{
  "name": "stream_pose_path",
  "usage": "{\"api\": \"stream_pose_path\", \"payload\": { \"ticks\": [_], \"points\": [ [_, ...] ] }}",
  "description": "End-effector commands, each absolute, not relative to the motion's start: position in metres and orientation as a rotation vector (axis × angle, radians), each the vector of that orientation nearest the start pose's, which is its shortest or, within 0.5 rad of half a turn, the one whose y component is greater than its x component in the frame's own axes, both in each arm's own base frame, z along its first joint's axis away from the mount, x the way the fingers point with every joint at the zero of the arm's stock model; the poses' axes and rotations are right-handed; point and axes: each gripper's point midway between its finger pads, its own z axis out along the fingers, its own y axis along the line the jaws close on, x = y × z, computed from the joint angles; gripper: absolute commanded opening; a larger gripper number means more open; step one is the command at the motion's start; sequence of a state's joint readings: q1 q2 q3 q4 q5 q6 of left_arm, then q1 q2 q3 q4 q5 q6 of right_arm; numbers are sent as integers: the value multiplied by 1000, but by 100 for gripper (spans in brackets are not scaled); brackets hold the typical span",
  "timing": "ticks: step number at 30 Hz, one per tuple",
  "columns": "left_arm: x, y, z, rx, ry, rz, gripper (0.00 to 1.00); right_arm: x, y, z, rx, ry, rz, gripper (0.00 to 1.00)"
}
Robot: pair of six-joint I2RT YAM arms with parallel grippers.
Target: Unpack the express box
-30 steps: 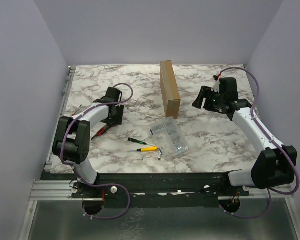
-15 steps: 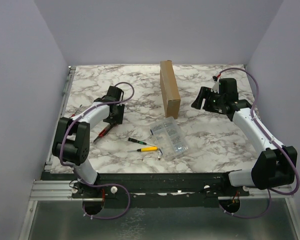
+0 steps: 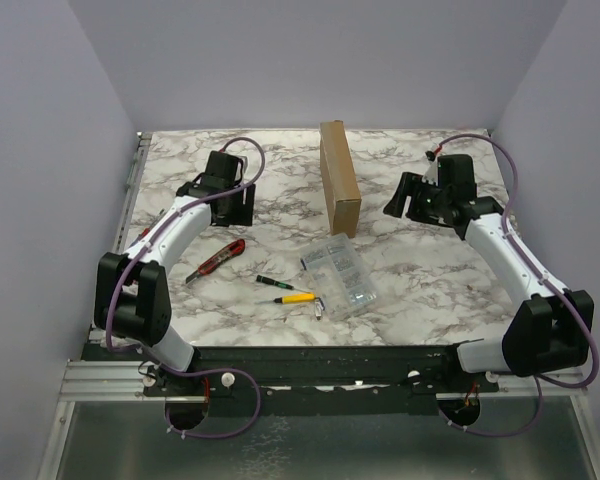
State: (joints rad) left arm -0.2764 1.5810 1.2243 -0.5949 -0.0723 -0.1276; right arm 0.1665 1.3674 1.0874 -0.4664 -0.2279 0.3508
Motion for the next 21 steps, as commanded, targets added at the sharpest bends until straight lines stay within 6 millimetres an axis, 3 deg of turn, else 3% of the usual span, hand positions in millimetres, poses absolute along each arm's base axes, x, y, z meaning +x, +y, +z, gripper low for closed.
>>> {"api": "stream_pose_path", "payload": {
  "ticks": [1, 2, 3, 10, 13, 21],
  "points": [
    [348, -85, 101, 133, 2610, -1, 89, 362, 114, 175, 98, 2349, 510, 73],
    [342, -81, 96, 118, 2622, 16, 97, 362, 114, 174, 95, 2350, 506, 73],
    [337, -79, 93, 105, 2628, 20, 99, 362, 114, 174, 91, 2351, 509, 73],
    [318, -76, 62, 88, 2680, -2, 99, 357, 130, 166, 45, 2353, 625, 73],
    [316, -69, 45, 125, 2723, 60, 99, 355, 130, 167, 43, 2344, 626, 73],
    [307, -64, 22, 158, 2774, 102, 97, 352, 129, 170, 39, 2322, 625, 73]
  ]
}}
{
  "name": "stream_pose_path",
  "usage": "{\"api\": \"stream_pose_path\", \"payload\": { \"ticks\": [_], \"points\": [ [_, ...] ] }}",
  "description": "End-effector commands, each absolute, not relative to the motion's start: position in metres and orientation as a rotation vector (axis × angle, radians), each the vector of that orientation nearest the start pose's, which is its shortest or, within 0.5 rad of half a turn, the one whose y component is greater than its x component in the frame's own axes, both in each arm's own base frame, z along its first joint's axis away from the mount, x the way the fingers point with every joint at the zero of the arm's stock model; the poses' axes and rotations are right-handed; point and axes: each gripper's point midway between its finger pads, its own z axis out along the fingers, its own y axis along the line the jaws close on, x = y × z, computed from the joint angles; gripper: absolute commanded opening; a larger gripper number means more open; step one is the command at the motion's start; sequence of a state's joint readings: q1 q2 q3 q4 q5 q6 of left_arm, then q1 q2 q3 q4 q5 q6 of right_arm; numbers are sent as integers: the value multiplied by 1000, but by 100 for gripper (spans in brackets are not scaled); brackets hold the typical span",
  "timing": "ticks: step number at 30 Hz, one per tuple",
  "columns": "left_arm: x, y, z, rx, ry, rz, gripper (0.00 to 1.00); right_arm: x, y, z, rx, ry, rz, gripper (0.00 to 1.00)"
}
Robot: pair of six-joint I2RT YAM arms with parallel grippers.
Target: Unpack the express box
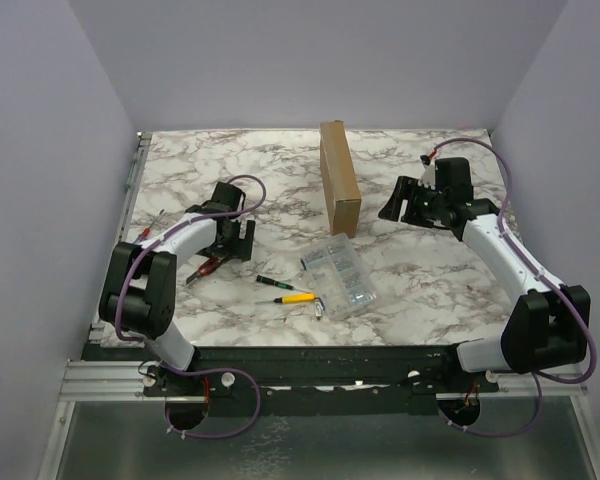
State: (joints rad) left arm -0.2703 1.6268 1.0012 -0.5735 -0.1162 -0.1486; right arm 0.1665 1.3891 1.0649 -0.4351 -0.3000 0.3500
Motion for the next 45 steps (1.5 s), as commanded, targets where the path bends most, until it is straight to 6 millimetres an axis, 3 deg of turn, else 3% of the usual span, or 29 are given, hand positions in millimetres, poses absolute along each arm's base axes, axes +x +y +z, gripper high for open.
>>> {"api": "stream_pose_path", "payload": {
  "ticks": [1, 6, 11, 16, 18, 20, 22, 29, 36, 41, 45],
  "points": [
    [306, -64, 20, 153, 2782, 102, 96, 353, 129, 170, 40, 2321, 625, 73],
    [303, -67, 6, 118, 2832, 94, 86, 354, 130, 169, 37, 2323, 637, 73],
    [310, -78, -10, 30, 2884, 48, 62, 354, 129, 177, 35, 2295, 626, 73],
    [328, -84, -9, -75, 2845, 47, 57, 350, 133, 179, 28, 2281, 661, 73],
    [334, -90, -7, -85, 2839, 23, 58, 347, 135, 179, 22, 2280, 684, 73],
    [335, -94, -4, -84, 2834, 4, 77, 344, 137, 182, 15, 2261, 699, 73],
    [331, -94, -1, -80, 2829, 3, 85, 344, 137, 183, 15, 2248, 704, 74],
    [303, -84, -5, -91, 2861, 41, 89, 343, 142, 181, 6, 2259, 743, 74],
    [262, -87, -25, -167, 2939, 36, 66, 344, 136, 178, 17, 2272, 696, 74],
    [271, -80, -30, -137, 2922, 153, 42, 346, 134, 175, 27, 2288, 675, 74],
    [291, -77, -22, -114, 2872, 204, 24, 347, 129, 176, 40, 2311, 633, 74]
  ]
}}
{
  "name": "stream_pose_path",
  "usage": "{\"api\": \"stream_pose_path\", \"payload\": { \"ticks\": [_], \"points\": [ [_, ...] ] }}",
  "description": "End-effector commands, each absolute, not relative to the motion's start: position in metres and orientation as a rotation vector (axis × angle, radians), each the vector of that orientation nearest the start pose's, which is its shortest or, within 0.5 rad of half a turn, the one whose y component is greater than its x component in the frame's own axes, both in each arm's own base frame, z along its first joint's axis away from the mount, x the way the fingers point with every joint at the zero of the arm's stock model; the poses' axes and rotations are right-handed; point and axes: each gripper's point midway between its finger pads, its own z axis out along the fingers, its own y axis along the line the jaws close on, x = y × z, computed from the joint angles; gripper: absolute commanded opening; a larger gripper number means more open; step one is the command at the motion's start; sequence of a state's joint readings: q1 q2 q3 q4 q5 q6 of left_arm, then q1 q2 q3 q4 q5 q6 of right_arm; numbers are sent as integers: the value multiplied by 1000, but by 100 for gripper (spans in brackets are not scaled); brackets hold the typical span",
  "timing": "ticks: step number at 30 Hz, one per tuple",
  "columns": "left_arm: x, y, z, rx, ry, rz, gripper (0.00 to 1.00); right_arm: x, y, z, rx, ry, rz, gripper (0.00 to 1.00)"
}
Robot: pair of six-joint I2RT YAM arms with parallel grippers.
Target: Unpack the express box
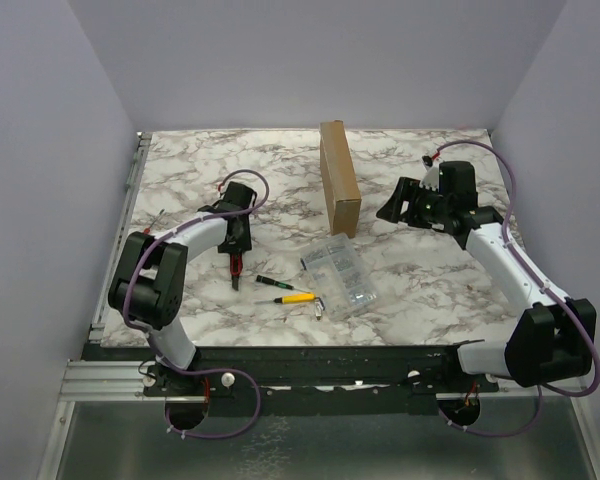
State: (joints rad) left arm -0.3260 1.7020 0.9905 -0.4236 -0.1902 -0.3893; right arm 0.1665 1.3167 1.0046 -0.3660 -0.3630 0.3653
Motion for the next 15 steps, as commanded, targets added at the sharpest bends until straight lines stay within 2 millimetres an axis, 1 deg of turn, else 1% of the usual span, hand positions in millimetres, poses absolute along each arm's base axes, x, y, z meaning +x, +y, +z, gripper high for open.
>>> {"api": "stream_pose_path", "payload": {
  "ticks": [1, 4, 6, 9, 11, 13, 15],
  "points": [
    [297, -76, -16, -113, 2849, 215, 20, 346, 127, 177, 44, 2309, 625, 74],
    [313, -74, 4, -106, 2772, 223, 14, 344, 128, 184, 38, 2296, 636, 74],
    [322, -74, 22, -82, 2723, 219, 10, 343, 132, 187, 39, 2294, 666, 74],
    [335, -70, 53, -61, 2648, 240, 2, 342, 140, 189, 26, 2305, 721, 74],
    [343, -73, 77, -24, 2595, 213, 0, 342, 142, 193, 10, 2301, 739, 74],
    [350, -81, 104, 12, 2534, 140, 0, 344, 138, 200, 4, 2283, 703, 75],
    [355, -91, 128, 50, 2476, 59, 0, 349, 127, 206, 21, 2260, 617, 77]
  ]
}}
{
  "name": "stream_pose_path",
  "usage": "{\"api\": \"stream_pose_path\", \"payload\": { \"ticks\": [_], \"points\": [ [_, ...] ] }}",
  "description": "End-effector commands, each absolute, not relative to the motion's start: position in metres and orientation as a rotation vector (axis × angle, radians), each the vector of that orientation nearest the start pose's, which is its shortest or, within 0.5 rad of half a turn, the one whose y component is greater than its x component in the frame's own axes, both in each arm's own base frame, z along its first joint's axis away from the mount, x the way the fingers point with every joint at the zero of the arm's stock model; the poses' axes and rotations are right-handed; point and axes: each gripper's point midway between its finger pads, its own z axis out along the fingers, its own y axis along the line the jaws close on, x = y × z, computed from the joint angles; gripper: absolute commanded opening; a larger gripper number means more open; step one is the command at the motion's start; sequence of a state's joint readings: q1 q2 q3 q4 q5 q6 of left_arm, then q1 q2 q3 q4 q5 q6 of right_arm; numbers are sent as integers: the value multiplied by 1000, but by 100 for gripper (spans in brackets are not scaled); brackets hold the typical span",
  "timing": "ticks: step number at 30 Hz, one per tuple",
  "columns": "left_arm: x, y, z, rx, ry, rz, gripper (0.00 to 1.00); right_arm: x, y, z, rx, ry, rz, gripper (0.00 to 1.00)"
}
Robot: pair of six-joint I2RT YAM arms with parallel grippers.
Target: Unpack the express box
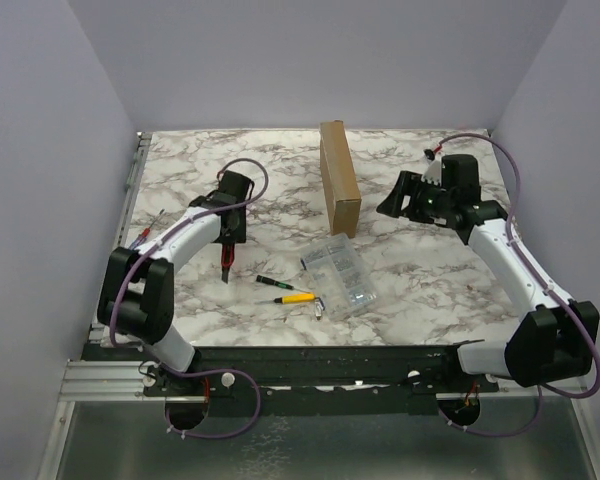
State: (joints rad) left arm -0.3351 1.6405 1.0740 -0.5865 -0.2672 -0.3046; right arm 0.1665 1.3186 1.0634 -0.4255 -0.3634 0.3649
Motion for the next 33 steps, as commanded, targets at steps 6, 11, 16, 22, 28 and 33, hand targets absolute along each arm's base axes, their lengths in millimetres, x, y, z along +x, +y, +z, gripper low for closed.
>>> {"api": "stream_pose_path", "payload": {
  "ticks": [6, 11, 16, 22, 28, 33],
  "points": [
    [357, -147, 189, 257, 2311, -337, 0, 360, 93, 228, 174, 2173, 413, 100],
    [351, -199, 236, 369, 2148, -707, 0, 360, 123, 266, 139, 2090, 639, 99],
    [341, -249, 277, 385, 1979, -1072, 0, 353, 165, 312, 54, 1974, 956, 90],
    [339, -296, 294, 387, 1904, -1049, 0, 357, 202, 326, 215, 1996, 1009, 84],
    [334, -336, 292, 413, 1892, -915, 0, 369, 220, 315, 369, 2093, 895, 84],
    [326, -356, 296, 446, 1877, -880, 0, 373, 198, 288, 527, 2162, 699, 81]
  ]
}}
